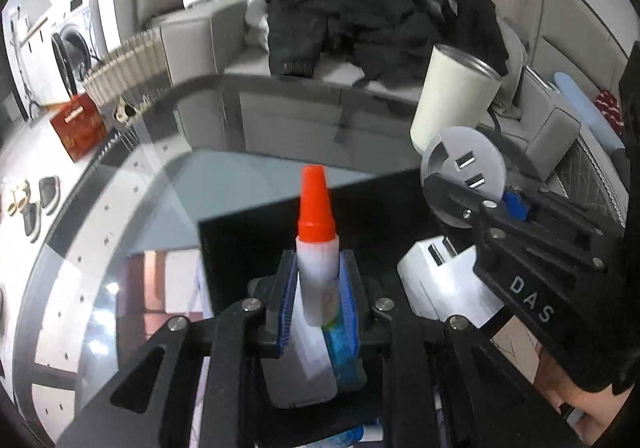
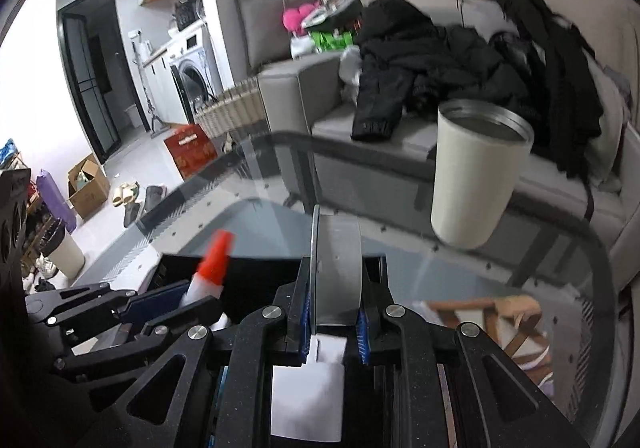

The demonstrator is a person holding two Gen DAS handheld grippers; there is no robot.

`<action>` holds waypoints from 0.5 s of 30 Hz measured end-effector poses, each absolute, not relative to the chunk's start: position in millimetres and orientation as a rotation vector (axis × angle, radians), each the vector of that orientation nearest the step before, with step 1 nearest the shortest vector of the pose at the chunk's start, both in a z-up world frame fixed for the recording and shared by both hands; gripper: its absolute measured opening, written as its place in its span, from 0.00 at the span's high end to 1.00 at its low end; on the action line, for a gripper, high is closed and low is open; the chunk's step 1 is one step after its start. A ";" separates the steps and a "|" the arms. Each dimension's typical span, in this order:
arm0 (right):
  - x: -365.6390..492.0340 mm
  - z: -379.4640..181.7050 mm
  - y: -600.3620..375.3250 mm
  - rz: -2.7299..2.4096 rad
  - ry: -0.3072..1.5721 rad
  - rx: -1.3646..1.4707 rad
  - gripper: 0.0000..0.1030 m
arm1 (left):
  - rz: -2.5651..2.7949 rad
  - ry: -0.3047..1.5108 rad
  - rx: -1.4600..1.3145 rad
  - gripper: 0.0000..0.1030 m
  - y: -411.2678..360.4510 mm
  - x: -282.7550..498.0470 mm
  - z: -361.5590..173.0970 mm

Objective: Organize rigid objects
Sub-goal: 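Lower the glue bottle and USB socket into the box and open both grippers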

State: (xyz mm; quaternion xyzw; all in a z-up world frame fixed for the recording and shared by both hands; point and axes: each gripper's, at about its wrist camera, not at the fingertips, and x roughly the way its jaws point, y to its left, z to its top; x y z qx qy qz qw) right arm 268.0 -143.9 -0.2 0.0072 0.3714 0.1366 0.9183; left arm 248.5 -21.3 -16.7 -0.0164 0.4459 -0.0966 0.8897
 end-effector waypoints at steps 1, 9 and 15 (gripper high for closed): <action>269.4 -3.8 -143.9 0.281 0.783 0.019 0.83 | -0.201 0.930 -0.029 0.82 -21.8 247.8 -18.8; 266.3 -18.6 -132.7 0.284 0.893 -0.016 0.84 | -0.253 0.977 0.019 0.82 -26.8 242.4 -24.1; 256.3 -19.1 -139.1 0.296 0.975 0.076 0.84 | -0.292 0.983 0.056 0.82 -26.9 231.1 -23.3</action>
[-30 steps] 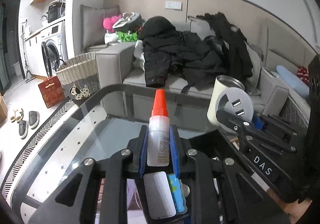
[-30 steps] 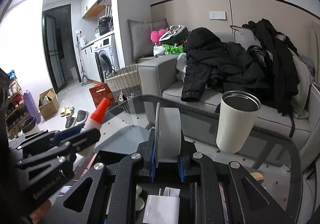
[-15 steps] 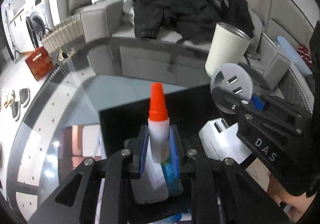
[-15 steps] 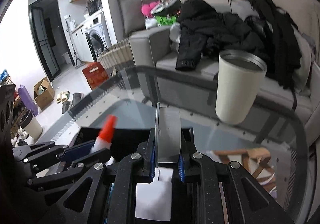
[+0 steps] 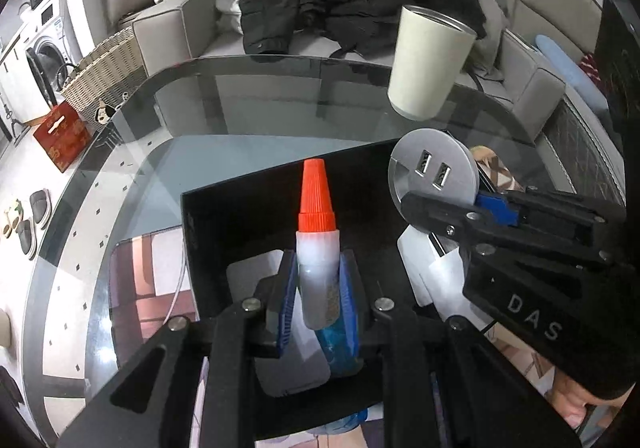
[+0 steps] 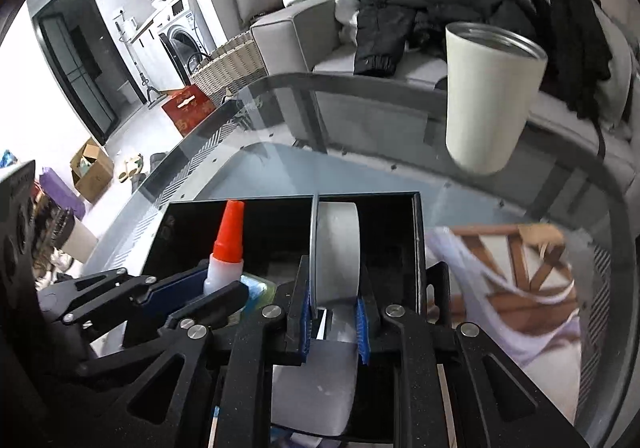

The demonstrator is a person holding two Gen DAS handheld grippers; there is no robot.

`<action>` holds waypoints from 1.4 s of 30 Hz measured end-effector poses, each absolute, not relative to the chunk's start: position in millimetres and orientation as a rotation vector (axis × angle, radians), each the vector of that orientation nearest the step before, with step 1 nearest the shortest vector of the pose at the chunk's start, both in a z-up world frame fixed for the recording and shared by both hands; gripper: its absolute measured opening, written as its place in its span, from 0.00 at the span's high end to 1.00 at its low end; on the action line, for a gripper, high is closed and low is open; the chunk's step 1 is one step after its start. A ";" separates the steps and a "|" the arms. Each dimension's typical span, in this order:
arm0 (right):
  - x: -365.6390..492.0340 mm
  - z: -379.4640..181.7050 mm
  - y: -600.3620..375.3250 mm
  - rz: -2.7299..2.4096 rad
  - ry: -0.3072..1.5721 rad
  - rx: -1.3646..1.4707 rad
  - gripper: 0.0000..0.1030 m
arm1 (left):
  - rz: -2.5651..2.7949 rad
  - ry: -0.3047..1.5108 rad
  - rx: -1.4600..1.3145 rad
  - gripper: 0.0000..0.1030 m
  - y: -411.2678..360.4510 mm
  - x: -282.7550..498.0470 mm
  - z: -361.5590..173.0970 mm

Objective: Organize rigid objects
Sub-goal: 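Lower the glue bottle and USB socket into the box and open both grippers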

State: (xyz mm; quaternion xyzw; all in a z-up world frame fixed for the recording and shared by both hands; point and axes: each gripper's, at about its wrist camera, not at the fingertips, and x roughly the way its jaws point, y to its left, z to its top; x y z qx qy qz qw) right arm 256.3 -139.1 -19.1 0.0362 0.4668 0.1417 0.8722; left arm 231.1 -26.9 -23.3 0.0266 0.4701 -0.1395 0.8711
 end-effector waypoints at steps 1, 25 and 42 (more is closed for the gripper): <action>254.2 -18.4 -139.1 0.297 0.980 0.078 0.84 | -0.297 0.985 0.058 0.82 -26.6 230.0 -23.1; 250.6 -17.5 -126.1 0.317 0.990 0.064 0.73 | -0.277 0.948 0.070 0.60 -27.9 225.7 -19.1; 247.3 -16.0 -130.8 0.319 0.987 0.105 0.69 | -0.294 0.921 0.042 0.57 -27.7 223.9 -14.9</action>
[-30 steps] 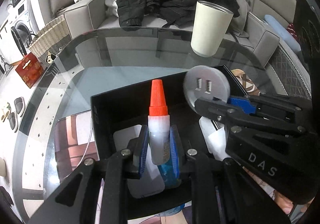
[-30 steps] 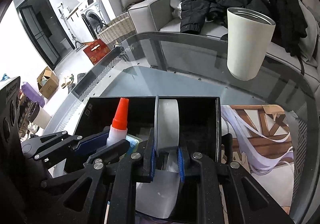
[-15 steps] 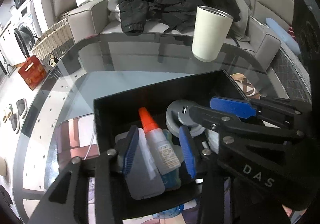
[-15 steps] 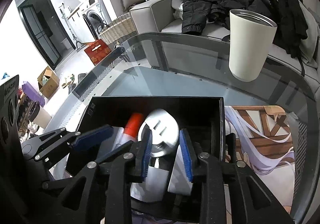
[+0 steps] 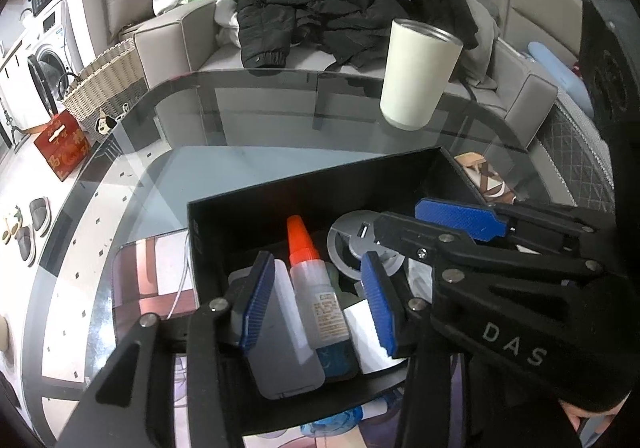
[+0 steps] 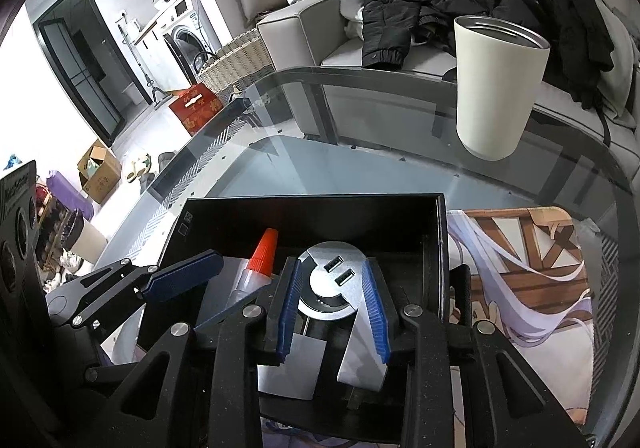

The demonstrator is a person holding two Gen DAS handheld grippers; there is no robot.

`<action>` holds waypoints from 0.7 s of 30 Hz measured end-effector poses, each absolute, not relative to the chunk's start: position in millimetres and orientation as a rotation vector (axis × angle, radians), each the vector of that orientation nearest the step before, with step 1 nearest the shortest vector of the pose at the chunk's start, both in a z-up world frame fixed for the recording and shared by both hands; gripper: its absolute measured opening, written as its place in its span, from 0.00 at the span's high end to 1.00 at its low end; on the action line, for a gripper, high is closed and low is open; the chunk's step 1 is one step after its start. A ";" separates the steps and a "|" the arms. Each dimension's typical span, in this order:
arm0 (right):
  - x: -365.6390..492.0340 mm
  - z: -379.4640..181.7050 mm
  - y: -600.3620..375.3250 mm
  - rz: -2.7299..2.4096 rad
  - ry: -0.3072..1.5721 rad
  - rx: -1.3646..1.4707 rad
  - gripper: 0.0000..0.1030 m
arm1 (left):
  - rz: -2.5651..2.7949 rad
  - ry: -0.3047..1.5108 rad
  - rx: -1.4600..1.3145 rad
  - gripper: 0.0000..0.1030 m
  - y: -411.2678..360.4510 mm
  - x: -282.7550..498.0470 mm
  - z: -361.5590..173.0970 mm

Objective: Organize rigid objects
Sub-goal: 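Lower the glue bottle and USB socket into the box and open both grippers, then withdraw both open grippers from the box toward the blue earplug cases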

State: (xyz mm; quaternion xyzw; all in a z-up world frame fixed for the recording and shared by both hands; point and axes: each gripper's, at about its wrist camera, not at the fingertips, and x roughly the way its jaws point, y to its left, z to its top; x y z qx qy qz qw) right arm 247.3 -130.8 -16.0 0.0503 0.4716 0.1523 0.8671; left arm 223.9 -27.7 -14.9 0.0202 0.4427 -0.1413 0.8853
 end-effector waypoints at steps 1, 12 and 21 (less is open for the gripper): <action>246.8 -15.5 -131.4 0.320 0.987 0.115 0.69 | -0.298 0.911 0.041 0.57 -27.8 222.6 -13.5; 211.4 34.4 -126.1 0.331 0.749 0.070 0.69 | -0.306 0.643 0.033 0.54 -19.6 187.8 34.4; 170.7 87.9 -124.4 0.337 0.563 0.023 0.69 | -0.315 0.519 0.016 0.53 -10.2 161.7 64.9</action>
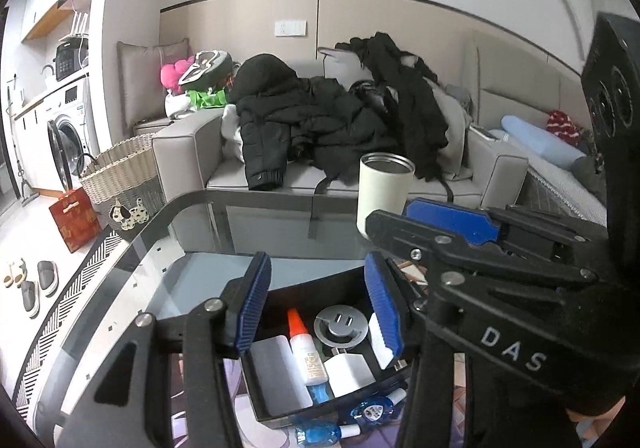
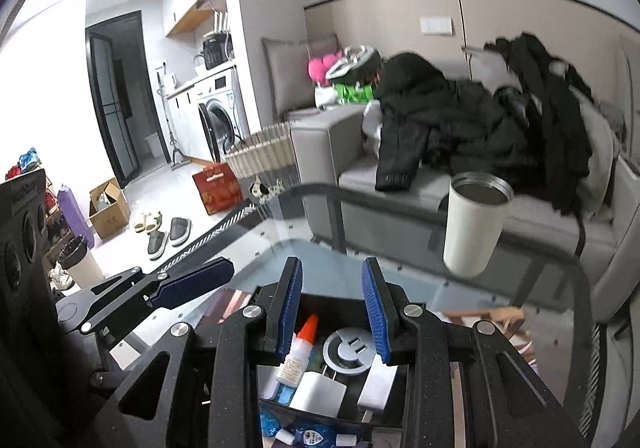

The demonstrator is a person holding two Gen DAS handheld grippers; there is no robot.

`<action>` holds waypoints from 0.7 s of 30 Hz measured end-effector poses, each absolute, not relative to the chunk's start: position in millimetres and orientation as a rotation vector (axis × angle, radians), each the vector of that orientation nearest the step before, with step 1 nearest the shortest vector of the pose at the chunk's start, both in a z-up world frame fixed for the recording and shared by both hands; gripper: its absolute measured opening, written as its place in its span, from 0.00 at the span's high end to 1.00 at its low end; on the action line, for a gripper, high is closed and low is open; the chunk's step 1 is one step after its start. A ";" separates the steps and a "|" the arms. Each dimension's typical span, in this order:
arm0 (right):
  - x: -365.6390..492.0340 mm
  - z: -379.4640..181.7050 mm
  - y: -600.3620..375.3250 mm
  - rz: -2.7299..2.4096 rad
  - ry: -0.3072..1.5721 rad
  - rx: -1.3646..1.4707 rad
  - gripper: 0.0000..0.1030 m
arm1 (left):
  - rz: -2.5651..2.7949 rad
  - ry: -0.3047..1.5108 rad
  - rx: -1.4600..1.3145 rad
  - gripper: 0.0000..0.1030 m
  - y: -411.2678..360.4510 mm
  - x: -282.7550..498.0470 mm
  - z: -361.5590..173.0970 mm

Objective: Organize rigid objects
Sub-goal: 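Withdraw both open grippers from the box toward the blue earplug cases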

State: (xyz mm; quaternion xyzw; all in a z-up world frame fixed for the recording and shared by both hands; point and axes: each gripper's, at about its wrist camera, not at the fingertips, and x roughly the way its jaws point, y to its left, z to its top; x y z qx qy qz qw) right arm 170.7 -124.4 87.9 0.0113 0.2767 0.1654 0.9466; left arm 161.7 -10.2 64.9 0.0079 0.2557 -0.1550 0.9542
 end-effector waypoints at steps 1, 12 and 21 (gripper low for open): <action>166.8 91.5 -125.3 0.335 0.550 0.021 0.69 | -0.317 0.519 0.011 0.53 -9.0 161.2 65.9; 145.8 102.3 -138.8 0.328 0.538 0.035 0.69 | -0.327 0.530 -0.011 0.53 -8.1 149.6 70.0; 116.4 114.9 -146.2 0.353 0.510 0.035 0.69 | -0.343 0.526 -0.027 0.52 -10.1 119.9 76.4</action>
